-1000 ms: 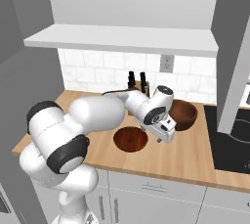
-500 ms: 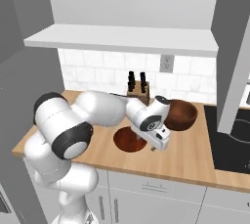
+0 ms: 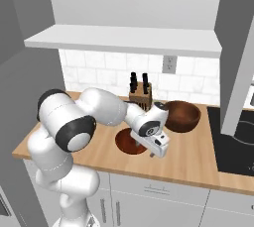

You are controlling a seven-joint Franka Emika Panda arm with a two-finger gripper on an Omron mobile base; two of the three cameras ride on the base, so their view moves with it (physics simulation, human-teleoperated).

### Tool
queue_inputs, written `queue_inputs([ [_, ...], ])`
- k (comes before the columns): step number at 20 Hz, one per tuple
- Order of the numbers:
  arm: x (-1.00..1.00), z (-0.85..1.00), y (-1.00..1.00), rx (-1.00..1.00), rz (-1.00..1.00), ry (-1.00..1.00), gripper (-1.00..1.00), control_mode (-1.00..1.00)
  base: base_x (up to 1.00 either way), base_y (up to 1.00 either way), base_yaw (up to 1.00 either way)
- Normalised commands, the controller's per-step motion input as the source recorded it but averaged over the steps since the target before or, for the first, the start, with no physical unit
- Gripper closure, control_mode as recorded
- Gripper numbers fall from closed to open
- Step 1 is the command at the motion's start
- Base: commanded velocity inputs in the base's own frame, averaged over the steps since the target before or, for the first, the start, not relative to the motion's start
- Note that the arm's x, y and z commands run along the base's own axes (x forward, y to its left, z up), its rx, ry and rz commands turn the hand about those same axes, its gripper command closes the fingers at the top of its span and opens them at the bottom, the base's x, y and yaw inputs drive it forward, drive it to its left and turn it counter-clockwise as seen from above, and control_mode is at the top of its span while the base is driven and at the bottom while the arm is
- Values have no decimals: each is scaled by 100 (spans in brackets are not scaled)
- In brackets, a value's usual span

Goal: Pick up the bowls on the counter and stack them on top of one another in the open cabinet. Place the smaller bowl on top of the larger bowl.

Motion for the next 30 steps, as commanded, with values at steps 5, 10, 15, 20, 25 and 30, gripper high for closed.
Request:
queue_inputs([
  [5, 0, -4, 0, 0, 0, 0, 100, -100, 0, 0, 0],
  [10, 0, 1, 0, 0, 0, 0, 100, -100, 0, 0, 0],
  [15, 0, 56, -13, 2, -6, -11, 100, -100, 0, 0, 0],
  [20, -3, 96, -46, 10, -23, -19, 100, -100, 0, 0, 0],
  [25, 15, 67, -68, 12, -43, -5, 100, -100, 0, 0, 0],
  [30, 50, 29, -67, 10, -47, 0, 100, -100, 0, 0, 0],
])
